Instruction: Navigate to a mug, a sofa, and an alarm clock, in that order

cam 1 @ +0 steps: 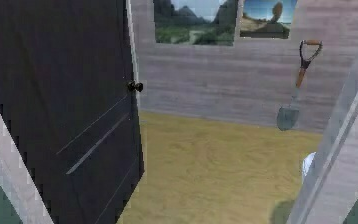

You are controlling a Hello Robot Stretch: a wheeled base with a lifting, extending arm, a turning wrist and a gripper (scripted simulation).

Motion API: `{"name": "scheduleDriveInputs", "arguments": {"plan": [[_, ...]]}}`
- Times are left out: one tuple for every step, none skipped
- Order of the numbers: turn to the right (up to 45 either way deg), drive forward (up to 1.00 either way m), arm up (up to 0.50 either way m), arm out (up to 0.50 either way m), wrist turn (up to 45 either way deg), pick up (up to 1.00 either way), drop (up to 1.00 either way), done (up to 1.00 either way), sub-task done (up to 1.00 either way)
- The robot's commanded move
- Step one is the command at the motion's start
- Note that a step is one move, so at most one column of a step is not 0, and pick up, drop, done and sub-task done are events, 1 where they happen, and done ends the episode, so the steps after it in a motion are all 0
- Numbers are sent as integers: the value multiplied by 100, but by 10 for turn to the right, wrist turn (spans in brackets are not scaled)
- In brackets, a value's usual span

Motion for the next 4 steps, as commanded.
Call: {"name": "scheduleDriveInputs", "arguments": {"plan": [[-180,0,0,0,0,0,0,0,0],[0,75,0,0,0,0,0,0,0],[450,0,0,0,0,0,0,0,0],[0,90,0,0,0,0,0,0,0]]}}
